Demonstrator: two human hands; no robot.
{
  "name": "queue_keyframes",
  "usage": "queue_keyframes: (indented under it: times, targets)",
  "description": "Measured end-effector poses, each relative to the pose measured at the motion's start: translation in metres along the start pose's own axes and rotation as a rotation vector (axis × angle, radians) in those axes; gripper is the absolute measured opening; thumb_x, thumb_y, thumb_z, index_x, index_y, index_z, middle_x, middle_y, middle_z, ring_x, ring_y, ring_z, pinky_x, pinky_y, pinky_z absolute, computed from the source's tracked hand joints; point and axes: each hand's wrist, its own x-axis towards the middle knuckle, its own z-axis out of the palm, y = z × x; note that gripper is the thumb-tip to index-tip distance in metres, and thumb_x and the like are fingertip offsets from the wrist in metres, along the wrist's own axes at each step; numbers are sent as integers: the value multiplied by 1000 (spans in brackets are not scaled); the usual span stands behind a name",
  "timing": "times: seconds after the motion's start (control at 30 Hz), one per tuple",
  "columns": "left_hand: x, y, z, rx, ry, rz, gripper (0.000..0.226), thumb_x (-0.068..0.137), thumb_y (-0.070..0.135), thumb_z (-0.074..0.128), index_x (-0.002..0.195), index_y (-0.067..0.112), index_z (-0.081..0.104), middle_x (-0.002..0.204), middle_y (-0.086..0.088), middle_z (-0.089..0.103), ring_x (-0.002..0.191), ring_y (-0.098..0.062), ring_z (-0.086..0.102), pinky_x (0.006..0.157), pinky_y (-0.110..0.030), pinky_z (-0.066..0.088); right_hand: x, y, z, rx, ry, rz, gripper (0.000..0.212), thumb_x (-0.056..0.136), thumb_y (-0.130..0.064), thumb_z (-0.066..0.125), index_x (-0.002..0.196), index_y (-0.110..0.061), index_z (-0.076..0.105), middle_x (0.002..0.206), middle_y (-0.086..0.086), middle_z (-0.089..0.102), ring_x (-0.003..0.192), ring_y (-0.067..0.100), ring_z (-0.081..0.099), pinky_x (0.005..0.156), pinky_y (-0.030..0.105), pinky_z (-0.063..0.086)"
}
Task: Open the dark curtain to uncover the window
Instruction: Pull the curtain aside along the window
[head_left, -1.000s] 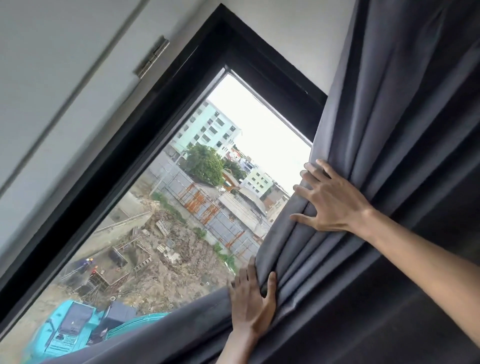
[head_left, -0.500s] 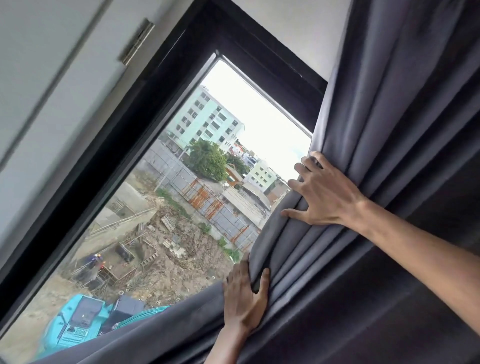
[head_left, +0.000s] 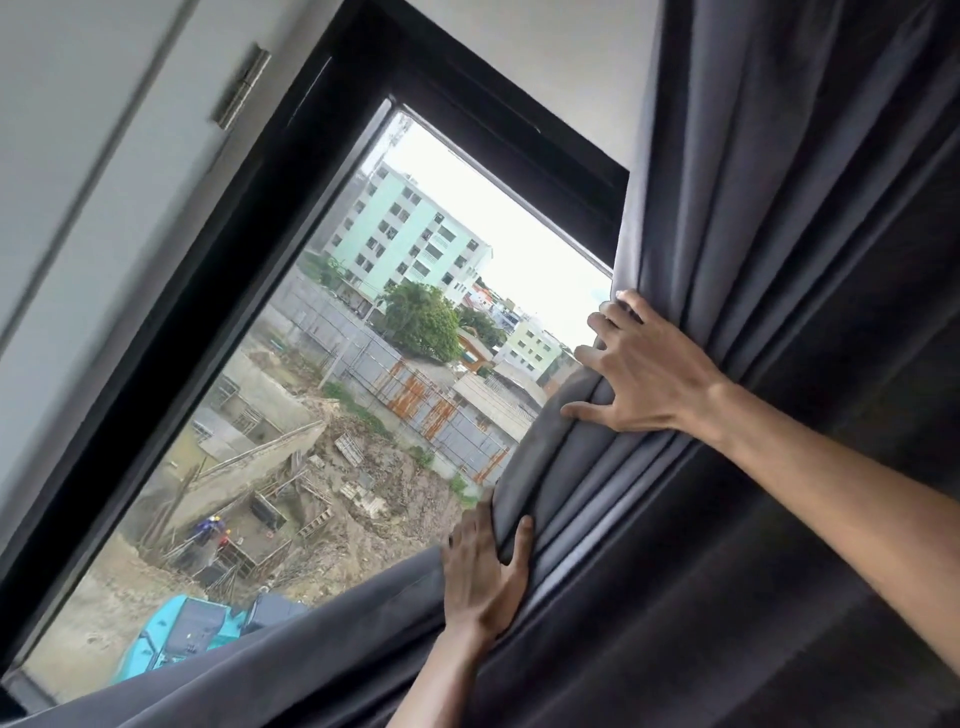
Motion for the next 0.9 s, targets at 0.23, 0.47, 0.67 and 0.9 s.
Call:
queue_keyframes:
  times: [0.23,0.47,0.67,0.9]
  targets:
    - [-33,3,25,41,-54,49,72,92,73,20,157,41,13,155,5,41,143,-16,35,122,-51,10,-63,-4,23,71,-72,41,90,85,-87,21,104,-16,73,120,21,65,123,36,53,120,52,26]
    - [-86,5,67,88,-168,37,92,74,88,-2,155,47,12,154,4,40,145,-16,30,123,-42,4,-149,-20,78,153,-180,115,94,84,-88,16,116,-20,72,122,17,65,121,34,54,121,51,25]
    - [-131,14,117,106,-300,-3,88,78,85,5,156,44,10,157,-2,35,147,-23,25,123,-48,6,-215,-28,119,175,-242,136,95,83,-88,15,124,-22,69,134,15,61,129,34,50,121,53,25]
    - [-158,22,178,146,-397,11,80,85,79,11,157,43,7,160,-4,31,148,-27,25,124,-49,5,-268,-29,162,178,-270,154,96,84,-88,12,128,-21,65,140,18,57,135,36,46,122,55,24]
